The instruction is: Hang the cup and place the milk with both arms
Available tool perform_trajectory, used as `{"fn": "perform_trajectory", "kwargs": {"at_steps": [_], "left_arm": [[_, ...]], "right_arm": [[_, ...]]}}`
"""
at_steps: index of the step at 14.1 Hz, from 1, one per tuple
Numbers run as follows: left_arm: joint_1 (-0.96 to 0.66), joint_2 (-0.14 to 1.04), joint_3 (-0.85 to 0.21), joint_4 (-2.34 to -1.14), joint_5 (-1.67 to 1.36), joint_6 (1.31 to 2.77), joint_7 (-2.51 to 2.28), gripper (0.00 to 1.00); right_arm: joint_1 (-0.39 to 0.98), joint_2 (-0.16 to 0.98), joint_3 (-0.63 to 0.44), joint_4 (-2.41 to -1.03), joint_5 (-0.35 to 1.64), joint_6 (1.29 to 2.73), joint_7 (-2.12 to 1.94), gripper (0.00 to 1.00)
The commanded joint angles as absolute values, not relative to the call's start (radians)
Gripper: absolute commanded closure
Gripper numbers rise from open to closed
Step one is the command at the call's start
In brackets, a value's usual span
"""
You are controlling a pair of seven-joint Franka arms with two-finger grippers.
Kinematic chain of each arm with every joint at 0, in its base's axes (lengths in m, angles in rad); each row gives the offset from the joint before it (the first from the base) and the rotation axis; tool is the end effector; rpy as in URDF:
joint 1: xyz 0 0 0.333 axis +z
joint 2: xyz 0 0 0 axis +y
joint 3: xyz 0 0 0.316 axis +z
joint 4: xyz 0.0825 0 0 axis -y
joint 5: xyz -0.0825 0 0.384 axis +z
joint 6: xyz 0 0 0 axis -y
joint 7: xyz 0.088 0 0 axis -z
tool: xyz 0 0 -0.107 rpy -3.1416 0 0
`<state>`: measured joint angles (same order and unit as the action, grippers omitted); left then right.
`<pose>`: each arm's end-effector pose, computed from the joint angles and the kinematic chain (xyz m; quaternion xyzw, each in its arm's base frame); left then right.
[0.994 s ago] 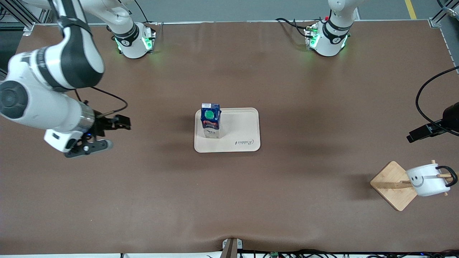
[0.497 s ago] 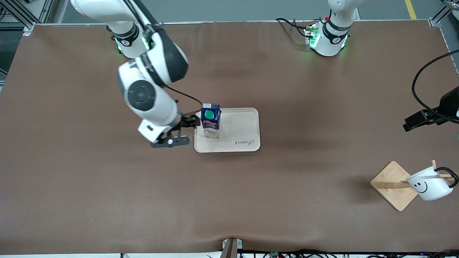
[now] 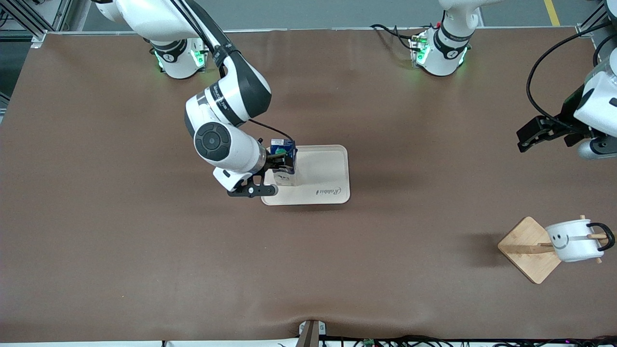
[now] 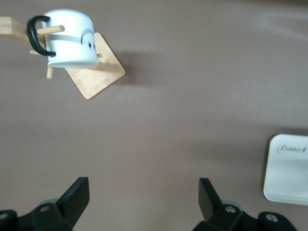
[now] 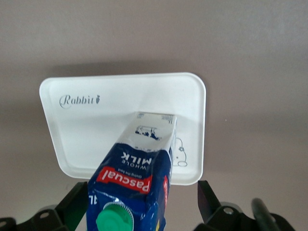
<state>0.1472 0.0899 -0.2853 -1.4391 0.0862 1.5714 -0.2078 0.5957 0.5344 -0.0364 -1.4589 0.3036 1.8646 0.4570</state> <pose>0.5790 -0.0627 0.6378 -0.9986 -0.0366 -0.0279 0.0261 0.5712 0.3896 0.3663 -0.9892 0.0005 0.1197 0.0848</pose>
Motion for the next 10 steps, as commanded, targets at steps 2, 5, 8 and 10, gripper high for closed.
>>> {"fn": "perform_trajectory", "kwargs": {"at_steps": [2, 5, 8, 10], "left_arm": [[0.000, 0.012, -0.121, -1.509, 0.057, 1.539, -0.164, 0.00], [-0.023, -0.021, -0.103, -1.537, 0.057, 1.517, -0.163, 0.00], [-0.025, -0.061, -0.103, -1.592, 0.055, 1.525, -0.163, 0.00], [-0.023, -0.077, -0.103, -1.620, 0.055, 1.537, -0.155, 0.00]], "right_arm": [[0.640, 0.549, -0.043, -1.446, 0.325, 1.835, 0.472, 0.00], [0.661, 0.571, -0.043, -1.447, 0.322, 1.827, 0.482, 0.00], [0.678, 0.575, -0.044, -1.451, 0.313, 1.789, 0.494, 0.00], [0.692, 0.592, -0.046, -1.445, 0.250, 1.790, 0.531, 0.59]]}}
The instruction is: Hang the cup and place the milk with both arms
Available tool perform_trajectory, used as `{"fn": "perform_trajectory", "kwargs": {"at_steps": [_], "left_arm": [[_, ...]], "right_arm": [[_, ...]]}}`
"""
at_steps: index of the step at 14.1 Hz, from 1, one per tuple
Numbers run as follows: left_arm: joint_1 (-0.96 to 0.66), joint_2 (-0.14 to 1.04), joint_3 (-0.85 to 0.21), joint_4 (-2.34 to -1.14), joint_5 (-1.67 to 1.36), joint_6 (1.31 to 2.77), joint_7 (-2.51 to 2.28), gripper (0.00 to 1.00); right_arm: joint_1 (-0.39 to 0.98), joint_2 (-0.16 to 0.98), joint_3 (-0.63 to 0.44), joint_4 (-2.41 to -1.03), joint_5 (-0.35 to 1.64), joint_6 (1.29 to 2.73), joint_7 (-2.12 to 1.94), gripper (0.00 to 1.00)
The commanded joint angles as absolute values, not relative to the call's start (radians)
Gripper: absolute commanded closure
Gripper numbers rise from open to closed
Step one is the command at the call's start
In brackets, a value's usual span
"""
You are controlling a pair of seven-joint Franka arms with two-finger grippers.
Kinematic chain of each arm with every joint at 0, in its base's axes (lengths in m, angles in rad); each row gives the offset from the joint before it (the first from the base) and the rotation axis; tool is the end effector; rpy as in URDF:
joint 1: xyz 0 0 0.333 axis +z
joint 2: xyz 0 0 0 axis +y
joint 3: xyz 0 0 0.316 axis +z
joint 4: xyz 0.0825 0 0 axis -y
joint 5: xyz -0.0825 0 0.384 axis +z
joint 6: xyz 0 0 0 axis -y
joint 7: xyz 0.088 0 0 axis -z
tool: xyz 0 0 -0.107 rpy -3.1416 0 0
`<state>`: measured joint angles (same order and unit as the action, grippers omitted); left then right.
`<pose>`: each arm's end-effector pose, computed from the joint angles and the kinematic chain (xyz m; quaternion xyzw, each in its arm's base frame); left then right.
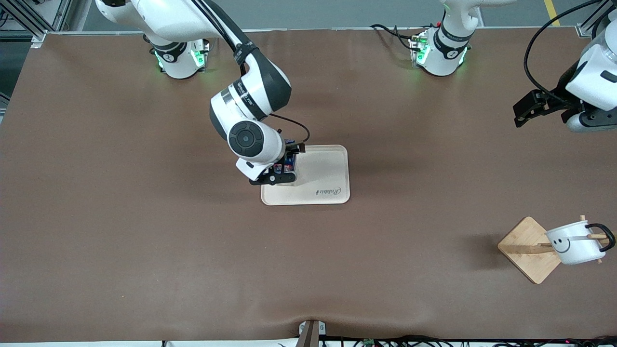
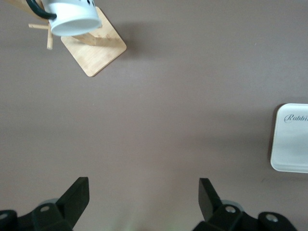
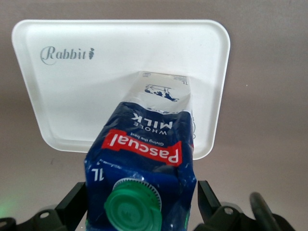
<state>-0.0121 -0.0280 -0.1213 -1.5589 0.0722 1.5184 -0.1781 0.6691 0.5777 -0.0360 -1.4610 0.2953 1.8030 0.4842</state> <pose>0.5369 -0.0650 0.6410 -0.9990 -0.0240 0.0004 0.0383 0.5344 0.4274 0.3315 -0.9846 -0.0246 0.1663 0.0472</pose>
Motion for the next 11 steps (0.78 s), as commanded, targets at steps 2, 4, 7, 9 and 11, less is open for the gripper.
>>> {"fn": "perform_trajectory", "kwargs": {"at_steps": [2, 4, 7, 9, 11], "left_arm": [[-0.021, -0.089, -0.101, -1.624, 0.052, 1.539, -0.152, 0.00], [-0.015, -0.109, -0.086, -1.631, 0.025, 1.540, -0.146, 0.00], [-0.026, -0.118, -0.040, -1.631, 0.014, 1.540, -0.086, 0.00], [-0.023, -0.114, -0.032, -1.628, 0.002, 1.540, -0.078, 0.00], [-0.023, -0.107, -0.037, -1.625, -0.003, 1.543, -0.078, 0.00]], "right_arm": [[0.680, 0.592, -0.044, -1.436, 0.256, 1.784, 0.604, 0.92], [0.667, 0.588, -0.043, -1.434, 0.262, 1.761, 0.606, 1.00], [0.612, 0.586, -0.043, -1.343, 0.261, 1.621, 0.604, 1.00], [0.516, 0.587, -0.035, -1.234, 0.270, 1.463, 0.577, 1.00], [0.383, 0.583, -0.035, -1.158, 0.413, 1.315, 0.488, 1.00]]}}
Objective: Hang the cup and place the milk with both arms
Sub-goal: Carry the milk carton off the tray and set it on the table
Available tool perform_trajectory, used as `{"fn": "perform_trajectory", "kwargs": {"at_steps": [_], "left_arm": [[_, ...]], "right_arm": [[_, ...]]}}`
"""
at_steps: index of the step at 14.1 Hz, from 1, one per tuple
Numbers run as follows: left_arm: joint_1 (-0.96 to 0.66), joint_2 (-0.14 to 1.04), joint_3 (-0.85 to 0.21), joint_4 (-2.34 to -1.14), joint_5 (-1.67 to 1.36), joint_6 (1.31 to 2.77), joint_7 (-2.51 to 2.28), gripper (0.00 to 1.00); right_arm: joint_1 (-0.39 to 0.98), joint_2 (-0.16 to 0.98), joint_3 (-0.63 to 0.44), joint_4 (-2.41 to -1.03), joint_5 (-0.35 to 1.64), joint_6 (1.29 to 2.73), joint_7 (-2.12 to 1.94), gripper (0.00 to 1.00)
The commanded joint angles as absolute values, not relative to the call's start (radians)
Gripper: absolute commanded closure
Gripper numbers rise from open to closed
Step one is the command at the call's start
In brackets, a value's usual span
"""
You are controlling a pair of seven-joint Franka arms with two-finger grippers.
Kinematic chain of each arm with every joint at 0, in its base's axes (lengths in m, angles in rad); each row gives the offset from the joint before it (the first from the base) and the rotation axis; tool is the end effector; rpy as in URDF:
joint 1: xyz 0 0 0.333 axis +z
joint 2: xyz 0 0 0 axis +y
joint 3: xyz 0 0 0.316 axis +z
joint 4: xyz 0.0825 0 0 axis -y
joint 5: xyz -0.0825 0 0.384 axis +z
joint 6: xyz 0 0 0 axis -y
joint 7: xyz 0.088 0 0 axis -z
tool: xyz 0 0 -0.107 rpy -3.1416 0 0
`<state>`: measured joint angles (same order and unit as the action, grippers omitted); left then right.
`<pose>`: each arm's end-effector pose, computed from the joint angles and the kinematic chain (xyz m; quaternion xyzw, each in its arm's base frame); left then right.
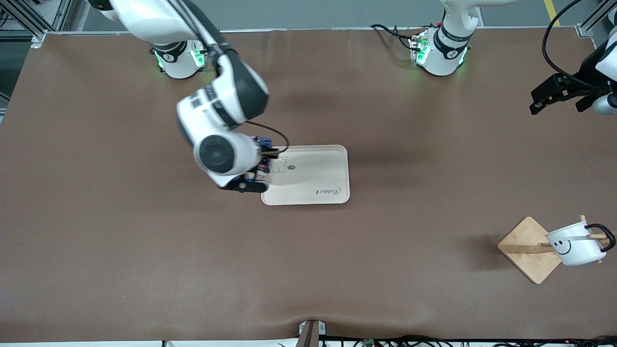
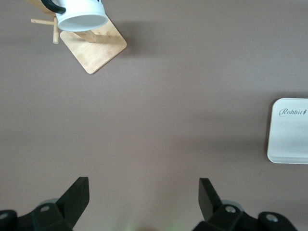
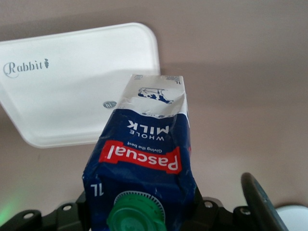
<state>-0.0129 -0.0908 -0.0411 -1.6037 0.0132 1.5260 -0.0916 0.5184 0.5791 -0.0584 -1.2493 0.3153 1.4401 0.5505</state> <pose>0.5208 -0.0278 0.6539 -0.9998 -0.0192 -0.0071 0.0080 0.5859 0.3408 0.4069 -0.9702 0.0523 0.2347 0.0305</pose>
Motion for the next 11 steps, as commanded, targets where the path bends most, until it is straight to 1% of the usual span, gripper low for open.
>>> {"fn": "perform_trajectory", "kwargs": {"at_steps": [1, 2, 3, 4, 6, 7, 9, 11], "left_arm": [[-0.023, -0.106, -0.038, -1.621, -0.003, 1.548, -0.080, 0.00], [-0.023, -0.106, -0.040, -1.620, -0.003, 1.549, -0.080, 0.00], [-0.020, -0.107, -0.040, -1.621, -0.003, 1.549, -0.075, 0.00], [-0.020, -0.109, -0.040, -1.621, -0.005, 1.549, -0.075, 0.00], [-0.018, -0.106, -0.038, -1.621, -0.005, 1.549, -0.077, 0.00], [-0.017, -0.107, -0.040, -1.621, -0.005, 1.549, -0.077, 0.00], [-0.017, -0.110, -0.038, -1.621, -0.005, 1.548, -0.077, 0.00], [-0.015, -0.117, -0.038, -1.623, -0.006, 1.545, -0.077, 0.00]], "right_arm": [[0.329, 0.580, -0.034, -1.148, 0.448, 1.286, 0.468, 1.00], [0.302, 0.569, -0.041, -1.149, 0.439, 1.282, 0.450, 1.00], [0.292, 0.539, -0.051, -1.164, 0.389, 1.279, 0.408, 1.00], [0.276, 0.519, -0.052, -1.210, 0.291, 1.267, 0.350, 1.00], [0.259, 0.445, -0.057, -1.360, 0.093, 1.285, 0.287, 1.00], [0.212, 0.411, -0.058, -1.430, 0.066, 1.316, 0.270, 1.00], [0.123, 0.358, -0.060, -1.564, 0.054, 1.400, 0.101, 1.00], [0.034, 0.331, -0.060, -1.672, 0.035, 1.495, -0.032, 1.00]]}}
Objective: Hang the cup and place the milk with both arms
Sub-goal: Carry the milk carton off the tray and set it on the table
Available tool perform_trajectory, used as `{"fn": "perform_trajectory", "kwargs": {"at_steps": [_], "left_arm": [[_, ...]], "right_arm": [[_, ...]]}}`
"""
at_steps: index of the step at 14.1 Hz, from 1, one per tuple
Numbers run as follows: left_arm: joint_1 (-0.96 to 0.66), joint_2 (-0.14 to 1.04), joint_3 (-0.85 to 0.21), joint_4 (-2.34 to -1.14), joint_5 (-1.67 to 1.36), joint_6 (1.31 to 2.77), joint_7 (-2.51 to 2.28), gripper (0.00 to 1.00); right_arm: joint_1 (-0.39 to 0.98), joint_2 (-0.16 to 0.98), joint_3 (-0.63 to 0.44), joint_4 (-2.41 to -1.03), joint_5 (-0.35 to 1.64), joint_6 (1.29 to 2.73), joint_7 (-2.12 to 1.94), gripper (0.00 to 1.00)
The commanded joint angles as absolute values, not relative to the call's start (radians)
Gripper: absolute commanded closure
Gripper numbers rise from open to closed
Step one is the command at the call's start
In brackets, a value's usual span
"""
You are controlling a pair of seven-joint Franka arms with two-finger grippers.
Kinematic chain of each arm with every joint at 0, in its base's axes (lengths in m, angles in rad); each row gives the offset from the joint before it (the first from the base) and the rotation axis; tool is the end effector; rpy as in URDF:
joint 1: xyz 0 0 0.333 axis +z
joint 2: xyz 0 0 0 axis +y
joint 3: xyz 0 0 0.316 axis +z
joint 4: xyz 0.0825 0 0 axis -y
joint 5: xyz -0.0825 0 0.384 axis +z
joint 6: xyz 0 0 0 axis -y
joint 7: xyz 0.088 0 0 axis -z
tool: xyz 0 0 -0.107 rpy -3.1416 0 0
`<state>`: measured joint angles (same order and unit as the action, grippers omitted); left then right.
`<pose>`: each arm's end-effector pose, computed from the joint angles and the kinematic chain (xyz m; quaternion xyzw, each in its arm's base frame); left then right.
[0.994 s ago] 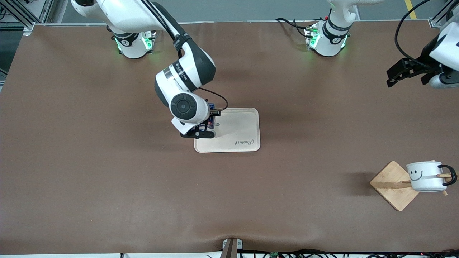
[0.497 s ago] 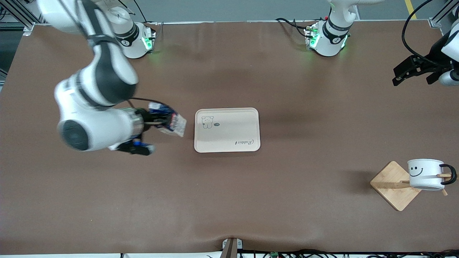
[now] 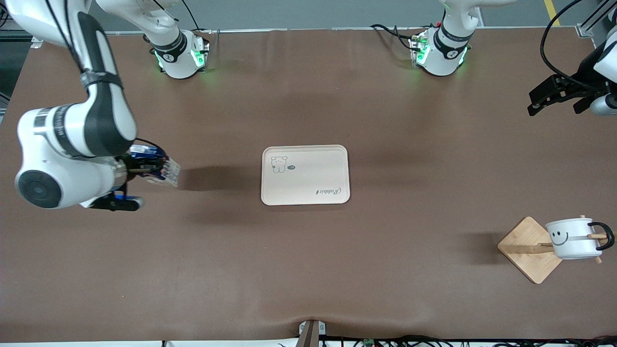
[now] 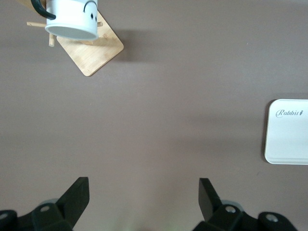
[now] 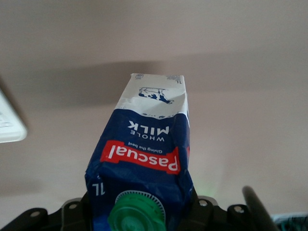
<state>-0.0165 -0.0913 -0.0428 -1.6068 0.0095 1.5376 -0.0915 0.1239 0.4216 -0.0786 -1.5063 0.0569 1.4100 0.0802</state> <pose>0.5216 -0.0311 0.6537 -0.9998 -0.0164 -0.0115 0.0058 0.6154 0.0409 0.3947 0.9666 -0.0204 -0.2556 0.0041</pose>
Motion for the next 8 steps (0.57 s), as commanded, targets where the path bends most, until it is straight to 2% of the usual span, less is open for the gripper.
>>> {"fn": "perform_trajectory", "kwargs": {"at_steps": [1, 3, 8], "left_arm": [[-0.015, -0.117, -0.038, -1.621, -0.006, 1.546, -0.077, 0.00], [-0.018, -0.114, -0.040, -1.621, -0.006, 1.548, -0.077, 0.00], [-0.025, -0.106, -0.051, -1.625, -0.008, 1.577, -0.100, 0.00]], "right_arm": [[-0.001, 0.331, -0.060, -1.699, 0.035, 1.520, -0.087, 1.00], [-0.070, 0.333, -0.061, -1.739, 0.029, 1.580, -0.176, 1.00], [-0.100, 0.336, -0.061, -1.845, 0.026, 1.660, -0.193, 1.00]]}}
